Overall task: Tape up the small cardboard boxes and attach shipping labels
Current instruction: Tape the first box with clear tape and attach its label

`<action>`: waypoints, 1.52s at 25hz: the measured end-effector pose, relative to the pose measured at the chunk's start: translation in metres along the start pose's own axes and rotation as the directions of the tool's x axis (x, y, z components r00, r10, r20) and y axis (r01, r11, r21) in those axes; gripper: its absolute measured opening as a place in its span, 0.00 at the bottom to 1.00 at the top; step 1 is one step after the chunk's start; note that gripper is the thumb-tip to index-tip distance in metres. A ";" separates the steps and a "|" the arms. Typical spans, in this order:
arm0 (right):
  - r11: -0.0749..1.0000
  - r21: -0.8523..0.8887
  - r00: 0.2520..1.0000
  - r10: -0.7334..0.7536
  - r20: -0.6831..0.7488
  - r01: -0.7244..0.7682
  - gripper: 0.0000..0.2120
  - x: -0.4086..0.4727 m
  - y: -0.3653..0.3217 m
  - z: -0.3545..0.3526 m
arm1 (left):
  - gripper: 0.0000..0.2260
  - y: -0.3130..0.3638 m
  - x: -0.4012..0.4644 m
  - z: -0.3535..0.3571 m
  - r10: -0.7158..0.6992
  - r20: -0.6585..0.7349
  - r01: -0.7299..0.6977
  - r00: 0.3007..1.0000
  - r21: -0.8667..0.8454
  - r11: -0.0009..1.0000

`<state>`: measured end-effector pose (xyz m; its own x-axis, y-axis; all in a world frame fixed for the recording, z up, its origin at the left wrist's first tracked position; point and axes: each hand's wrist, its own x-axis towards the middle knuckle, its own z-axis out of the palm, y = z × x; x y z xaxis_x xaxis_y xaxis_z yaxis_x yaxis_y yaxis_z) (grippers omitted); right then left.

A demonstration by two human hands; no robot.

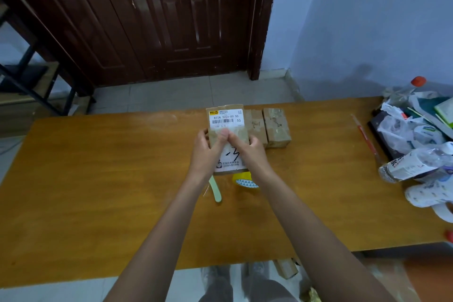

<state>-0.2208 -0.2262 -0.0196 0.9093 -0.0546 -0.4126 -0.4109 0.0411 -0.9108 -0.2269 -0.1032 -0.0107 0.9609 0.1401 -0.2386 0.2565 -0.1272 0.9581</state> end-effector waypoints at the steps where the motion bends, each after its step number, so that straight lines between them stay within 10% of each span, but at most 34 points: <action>1: 0.998 -0.055 1.000 -0.020 -0.015 0.019 0.17 0.000 -0.002 0.003 | 0.20 -0.003 0.002 0.001 -0.018 0.027 0.019 0.999 -0.016 1.000; 9: 0.905 -0.409 0.989 -0.143 -0.030 0.118 0.33 -0.003 0.004 0.003 | 0.23 -0.018 0.008 0.009 0.046 -0.064 -0.038 0.997 0.124 0.992; 17: 0.991 0.133 0.996 -0.003 0.087 -0.009 0.21 -0.004 -0.003 -0.010 | 0.24 -0.007 0.005 0.010 -0.064 0.047 0.070 0.997 -0.120 0.990; 21: 0.957 -0.206 0.967 -0.229 -0.115 0.202 0.20 -0.011 -0.004 -0.001 | 0.27 -0.014 -0.005 0.020 -0.026 -0.155 0.027 0.988 0.003 1.000; 29: 0.457 -0.878 0.891 -0.446 -0.087 0.143 0.30 -0.015 0.005 -0.014 | 0.28 -0.017 -0.013 0.024 0.175 -0.206 -0.042 0.963 0.525 0.850; 32: 0.687 -0.707 0.948 -0.310 -0.075 0.168 0.32 -0.010 0.009 -0.025 | 0.30 -0.011 -0.010 0.023 0.111 -0.160 0.002 0.981 0.578 0.816; 34: 0.927 -0.366 0.997 -0.081 0.007 0.078 0.28 -0.007 0.006 -0.037 | 0.29 -0.004 -0.005 0.019 -0.084 0.015 0.076 0.996 0.303 0.950; 38: 0.999 -0.034 0.985 -0.010 0.171 0.016 0.15 0.000 -0.005 -0.065 | 0.19 0.003 -0.002 -0.001 -0.226 0.336 0.276 0.914 -0.109 0.955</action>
<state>-0.2235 -0.2912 -0.0159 0.9114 0.1163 -0.3948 -0.3982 0.0065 -0.9173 -0.2282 -0.1033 -0.0072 0.8556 -0.1733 -0.4877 0.4988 0.0242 0.8664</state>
